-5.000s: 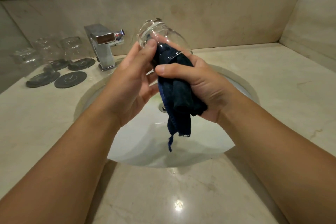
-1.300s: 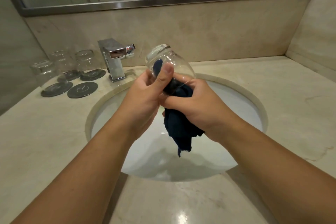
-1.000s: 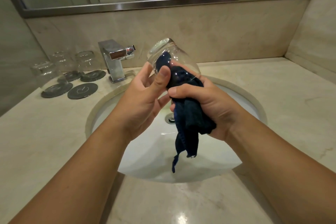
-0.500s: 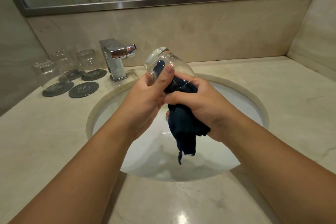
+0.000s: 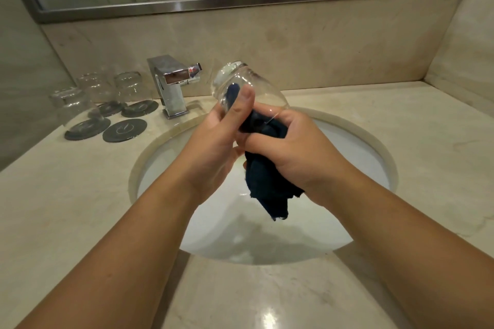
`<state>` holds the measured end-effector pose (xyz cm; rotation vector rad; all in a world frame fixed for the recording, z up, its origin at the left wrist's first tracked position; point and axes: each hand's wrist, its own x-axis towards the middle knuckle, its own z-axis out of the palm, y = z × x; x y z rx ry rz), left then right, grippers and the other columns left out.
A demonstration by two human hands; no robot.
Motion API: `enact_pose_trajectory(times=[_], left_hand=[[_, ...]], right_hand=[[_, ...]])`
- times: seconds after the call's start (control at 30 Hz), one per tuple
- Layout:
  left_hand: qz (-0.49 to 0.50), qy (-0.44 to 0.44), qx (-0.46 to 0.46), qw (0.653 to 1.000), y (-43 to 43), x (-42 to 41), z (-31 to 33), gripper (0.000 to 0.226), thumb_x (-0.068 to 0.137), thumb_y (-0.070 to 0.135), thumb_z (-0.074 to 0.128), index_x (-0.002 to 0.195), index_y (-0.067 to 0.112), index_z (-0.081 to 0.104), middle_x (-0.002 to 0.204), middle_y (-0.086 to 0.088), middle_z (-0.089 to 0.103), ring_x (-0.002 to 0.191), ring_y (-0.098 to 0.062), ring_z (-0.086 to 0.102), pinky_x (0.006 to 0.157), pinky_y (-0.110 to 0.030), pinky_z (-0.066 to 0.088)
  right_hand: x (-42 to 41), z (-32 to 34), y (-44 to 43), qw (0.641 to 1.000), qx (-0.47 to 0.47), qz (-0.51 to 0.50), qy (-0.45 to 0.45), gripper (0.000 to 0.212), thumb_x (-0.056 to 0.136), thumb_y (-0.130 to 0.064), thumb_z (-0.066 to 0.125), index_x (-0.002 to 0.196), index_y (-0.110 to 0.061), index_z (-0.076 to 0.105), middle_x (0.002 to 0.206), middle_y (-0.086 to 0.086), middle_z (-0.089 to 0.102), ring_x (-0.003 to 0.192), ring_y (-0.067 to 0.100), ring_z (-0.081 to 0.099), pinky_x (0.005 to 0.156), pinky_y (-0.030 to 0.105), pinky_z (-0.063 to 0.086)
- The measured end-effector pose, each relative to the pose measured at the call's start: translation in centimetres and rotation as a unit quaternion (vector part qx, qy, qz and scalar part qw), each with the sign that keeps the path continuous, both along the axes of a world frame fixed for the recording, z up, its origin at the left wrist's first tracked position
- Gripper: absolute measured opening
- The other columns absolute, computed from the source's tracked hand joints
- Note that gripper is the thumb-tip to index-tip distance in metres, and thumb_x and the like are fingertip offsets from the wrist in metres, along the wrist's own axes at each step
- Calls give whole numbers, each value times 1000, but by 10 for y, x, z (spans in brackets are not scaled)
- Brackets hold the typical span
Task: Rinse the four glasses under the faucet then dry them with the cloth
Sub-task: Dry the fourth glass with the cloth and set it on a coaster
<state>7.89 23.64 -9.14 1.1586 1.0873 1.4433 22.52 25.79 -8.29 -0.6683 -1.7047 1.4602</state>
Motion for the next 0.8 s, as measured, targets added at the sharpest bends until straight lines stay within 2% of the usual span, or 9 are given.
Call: enact_pose_trajectory(times=[0.07, 0.17, 0.23, 0.33, 0.43, 0.57, 0.67, 0.73, 0.8], left_hand=[[-2, -9, 8, 1000, -1, -1, -1, 85, 93, 57, 69, 146, -5, 47, 130, -22, 69, 130, -36, 67, 116, -52, 50], [-9, -12, 18, 1000, -3, -5, -2, 81, 90, 49, 66, 146, -7, 48, 138, -25, 67, 130, -36, 67, 113, -48, 52], [-18, -10, 28, 999, -5, -6, 0, 78, 88, 46, 61, 146, -5, 50, 136, -22, 69, 125, -32, 70, 105, -41, 58], [-16, -14, 38, 999, -7, -5, 3, 81, 84, 46, 63, 149, 0, 48, 127, -13, 73, 110, -21, 75, 86, -28, 62], [-4, -14, 24, 1000, -6, -3, 2, 73, 95, 51, 69, 152, 9, 49, 143, -14, 68, 131, -28, 67, 111, -42, 55], [-22, 5, 1, 1000, -6, -1, 6, 69, 98, 61, 51, 152, 19, 54, 147, -6, 66, 138, -23, 62, 122, -51, 42], [-4, 17, 15, 1000, -6, 2, 8, 82, 84, 76, 65, 138, 14, 62, 136, -7, 73, 130, -20, 68, 120, -48, 45], [13, -2, 28, 1000, -5, 2, 6, 82, 66, 70, 73, 123, 12, 64, 117, -6, 79, 117, -18, 74, 106, -36, 57], [5, -7, 36, 999, -5, 0, 5, 80, 73, 59, 73, 125, -1, 62, 110, -12, 74, 113, -24, 75, 98, -31, 59]], right_hand=[[0, -1, 0, 1000, -5, 19, 0, 41, 95, 1, 69, 114, -34, 79, 85, 0, 75, 73, 16, 68, 83, 42, 59], [1, 2, 0, 993, -97, 52, 51, 41, 91, 0, 74, 120, -29, 77, 86, -2, 76, 68, 12, 69, 74, 31, 58], [4, 5, -1, 977, -168, 78, 104, 48, 86, -2, 76, 126, -27, 74, 81, -1, 75, 62, 13, 68, 65, 28, 58], [6, 7, -1, 965, -197, 104, 136, 53, 80, -13, 76, 133, -21, 69, 75, 0, 71, 60, 14, 64, 61, 30, 58], [5, 6, 1, 972, -178, 81, 131, 52, 80, -22, 78, 131, -25, 72, 82, 0, 74, 63, 13, 67, 64, 32, 60], [2, 2, 4, 983, -125, 48, 127, 42, 87, -18, 80, 127, -30, 76, 106, 4, 79, 77, 15, 71, 76, 33, 59], [1, 0, 2, 997, -37, 6, 72, 34, 96, -12, 76, 124, -31, 76, 99, -3, 80, 78, 12, 72, 83, 34, 61], [1, 0, 0, 999, 24, -4, 29, 31, 98, -8, 74, 122, -27, 77, 85, -6, 77, 74, 11, 70, 80, 33, 59], [1, 0, -1, 999, 52, 4, 7, 29, 99, -5, 71, 118, -25, 79, 79, -5, 73, 72, 12, 67, 78, 34, 58]])
